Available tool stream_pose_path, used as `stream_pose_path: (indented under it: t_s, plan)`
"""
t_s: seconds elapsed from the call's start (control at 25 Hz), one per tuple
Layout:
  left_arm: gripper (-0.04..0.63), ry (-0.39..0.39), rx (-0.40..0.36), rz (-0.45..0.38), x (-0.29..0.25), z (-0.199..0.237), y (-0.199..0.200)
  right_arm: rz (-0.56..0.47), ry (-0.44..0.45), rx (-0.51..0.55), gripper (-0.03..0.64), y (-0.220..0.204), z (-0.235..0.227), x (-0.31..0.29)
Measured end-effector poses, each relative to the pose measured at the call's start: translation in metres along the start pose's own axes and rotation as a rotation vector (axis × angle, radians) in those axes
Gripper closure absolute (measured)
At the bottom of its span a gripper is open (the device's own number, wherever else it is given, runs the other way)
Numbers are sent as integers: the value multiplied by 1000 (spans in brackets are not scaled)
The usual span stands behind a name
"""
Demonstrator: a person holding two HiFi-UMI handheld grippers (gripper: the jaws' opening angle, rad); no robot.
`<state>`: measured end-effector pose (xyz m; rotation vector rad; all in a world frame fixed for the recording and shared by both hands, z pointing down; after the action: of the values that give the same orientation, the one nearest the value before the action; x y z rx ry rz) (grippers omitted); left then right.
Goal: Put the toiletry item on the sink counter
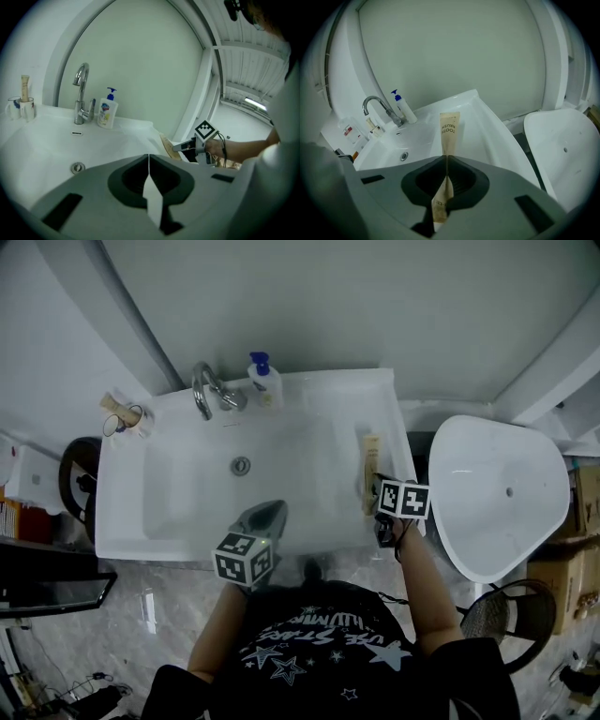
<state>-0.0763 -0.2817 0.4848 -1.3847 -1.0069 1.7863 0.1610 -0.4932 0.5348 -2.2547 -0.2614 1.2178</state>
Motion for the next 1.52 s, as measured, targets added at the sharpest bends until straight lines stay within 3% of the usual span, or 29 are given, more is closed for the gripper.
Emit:
stream_pose_path:
  t_s: [0.72, 0.88, 1.52]
  plan:
    - [575, 74, 28, 35, 3, 11, -9, 58, -35, 15, 594, 12, -1, -39]
    - [575, 69, 25, 30, 1, 11, -8, 58, -9, 11, 502, 11, -2, -38]
    - [575, 36, 22, 37, 37, 23, -26, -32, -90, 17, 451, -2, 8, -14]
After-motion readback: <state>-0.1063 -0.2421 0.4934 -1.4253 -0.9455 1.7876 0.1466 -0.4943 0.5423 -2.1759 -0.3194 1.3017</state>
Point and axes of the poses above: the fingertips, and each gripper's own axes: x backward along the fingers, z to its left, y out of its top, the point moved 9 cm from there along x, backward along the fingers, and after that the axes turned 11 degrees about -x, right-handed, at the moved point
